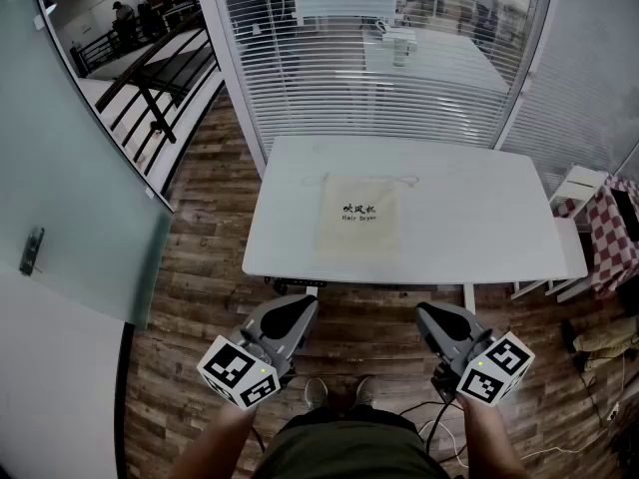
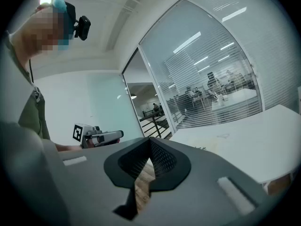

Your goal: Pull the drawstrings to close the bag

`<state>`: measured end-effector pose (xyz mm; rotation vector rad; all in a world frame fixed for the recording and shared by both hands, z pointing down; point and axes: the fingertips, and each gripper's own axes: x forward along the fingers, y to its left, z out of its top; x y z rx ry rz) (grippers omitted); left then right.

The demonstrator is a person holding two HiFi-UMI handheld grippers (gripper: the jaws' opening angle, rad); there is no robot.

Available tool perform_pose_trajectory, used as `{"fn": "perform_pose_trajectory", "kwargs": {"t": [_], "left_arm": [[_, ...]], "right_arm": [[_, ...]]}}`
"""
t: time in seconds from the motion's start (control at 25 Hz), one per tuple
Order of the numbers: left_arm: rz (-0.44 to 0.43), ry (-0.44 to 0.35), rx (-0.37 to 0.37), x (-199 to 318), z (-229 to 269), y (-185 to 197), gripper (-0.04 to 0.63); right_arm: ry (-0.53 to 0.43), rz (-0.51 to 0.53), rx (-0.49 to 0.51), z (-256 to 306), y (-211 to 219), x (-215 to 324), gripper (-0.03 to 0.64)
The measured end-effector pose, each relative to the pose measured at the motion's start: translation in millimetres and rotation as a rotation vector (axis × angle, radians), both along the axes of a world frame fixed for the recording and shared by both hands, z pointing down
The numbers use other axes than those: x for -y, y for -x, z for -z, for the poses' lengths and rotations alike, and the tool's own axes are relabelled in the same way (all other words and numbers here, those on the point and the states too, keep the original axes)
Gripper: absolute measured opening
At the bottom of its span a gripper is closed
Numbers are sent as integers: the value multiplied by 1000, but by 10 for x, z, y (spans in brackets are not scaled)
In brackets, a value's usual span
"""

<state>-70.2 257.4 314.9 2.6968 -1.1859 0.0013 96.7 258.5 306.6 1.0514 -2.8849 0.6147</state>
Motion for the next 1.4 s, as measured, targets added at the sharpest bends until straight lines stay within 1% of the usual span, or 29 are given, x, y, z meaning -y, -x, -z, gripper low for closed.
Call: {"fn": "perform_pose_trajectory", "kwargs": {"t": [0.2, 0.32, 0.48, 0.88, 1.2, 1.4], "left_arm": [[14, 8, 13, 26, -32, 1, 6], [19, 16, 15, 47, -51, -39, 6], [23, 26, 26, 86, -95, -137, 6], [42, 43, 59, 99, -203, -443, 6], [77, 45, 56, 192, -221, -449, 6], [83, 58, 44, 301, -263, -399, 6]], "right_arm": [[6, 2, -2, -61, -20, 25, 11], [10, -17, 5, -71, -94, 80, 11], [24, -40, 17, -118, -245, 177, 11], [69, -20, 10, -309, -583, 309, 11], [68, 16, 5, -311, -602, 437, 11], [80, 17, 1, -365, -553, 540, 11]]}}
